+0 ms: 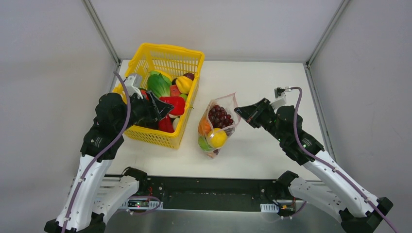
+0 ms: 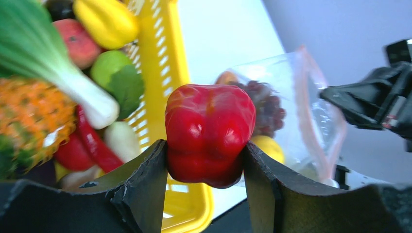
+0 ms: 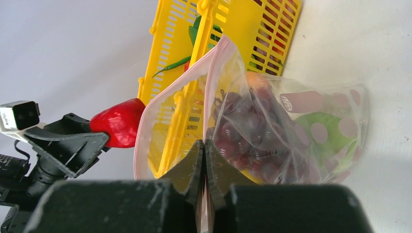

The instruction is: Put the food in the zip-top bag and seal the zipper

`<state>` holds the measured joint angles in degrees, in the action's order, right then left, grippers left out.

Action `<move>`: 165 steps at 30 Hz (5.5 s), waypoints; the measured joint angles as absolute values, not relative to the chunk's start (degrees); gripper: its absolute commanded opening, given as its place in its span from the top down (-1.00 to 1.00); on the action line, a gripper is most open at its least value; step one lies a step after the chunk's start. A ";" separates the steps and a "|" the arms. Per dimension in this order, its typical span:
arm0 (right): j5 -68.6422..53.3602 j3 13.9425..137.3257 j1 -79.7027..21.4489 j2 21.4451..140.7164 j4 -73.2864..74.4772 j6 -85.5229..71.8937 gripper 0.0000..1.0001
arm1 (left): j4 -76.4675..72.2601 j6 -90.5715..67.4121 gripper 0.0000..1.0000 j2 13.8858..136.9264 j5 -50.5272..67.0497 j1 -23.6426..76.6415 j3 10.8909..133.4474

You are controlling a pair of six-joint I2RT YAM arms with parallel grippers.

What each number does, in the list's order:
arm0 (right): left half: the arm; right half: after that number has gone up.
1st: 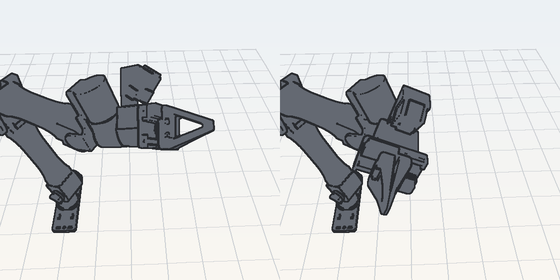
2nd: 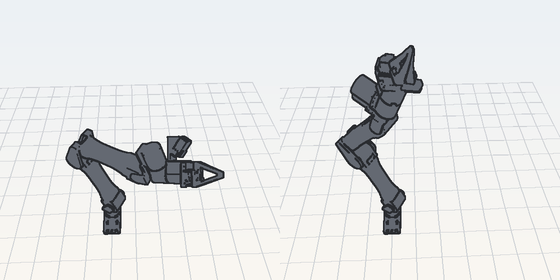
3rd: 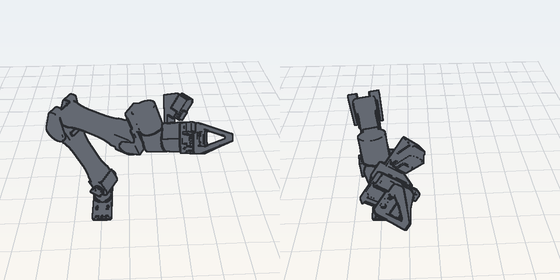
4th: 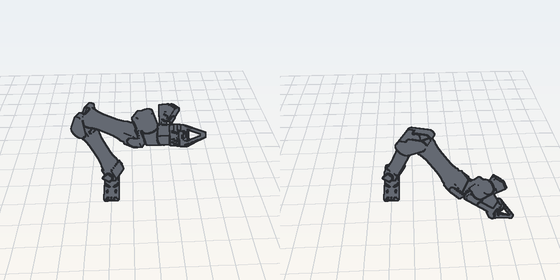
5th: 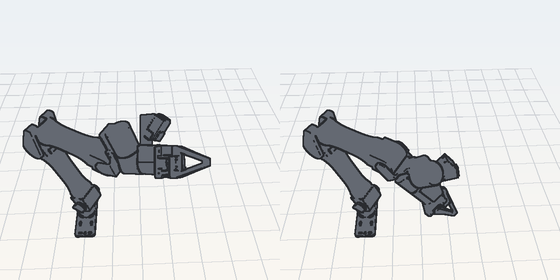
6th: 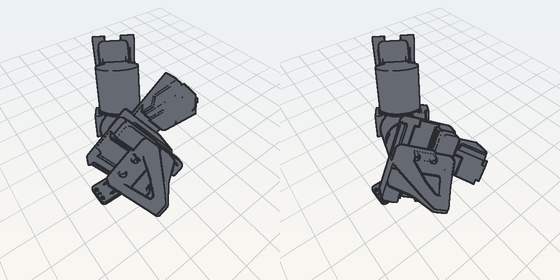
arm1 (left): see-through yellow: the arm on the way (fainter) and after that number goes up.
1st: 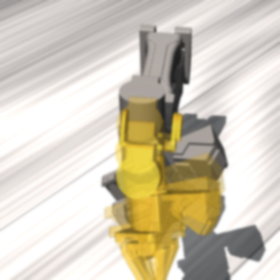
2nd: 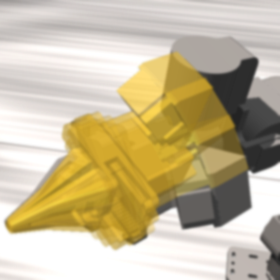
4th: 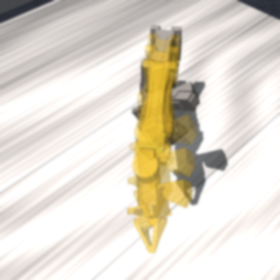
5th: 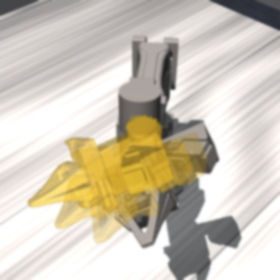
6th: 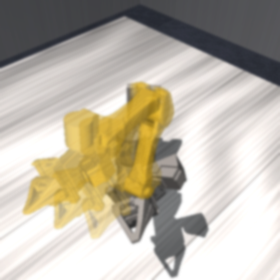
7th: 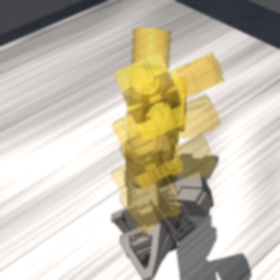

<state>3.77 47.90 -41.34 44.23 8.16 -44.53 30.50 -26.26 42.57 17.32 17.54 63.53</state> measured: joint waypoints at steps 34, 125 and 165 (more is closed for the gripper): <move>2.39 47.90 -41.34 45.52 7.14 -44.75 0.93 | 18.76 -27.18 1.00 51.83 17.32 44.21 65.67; -4.78 47.94 -41.23 46.52 5.43 -42.76 0.93 | 41.25 -9.32 -0.34 69.12 -9.04 59.16 84.55; -5.02 48.53 -41.30 41.10 2.74 -40.86 0.95 | 43.38 -11.92 1.00 70.02 -4.43 56.88 92.62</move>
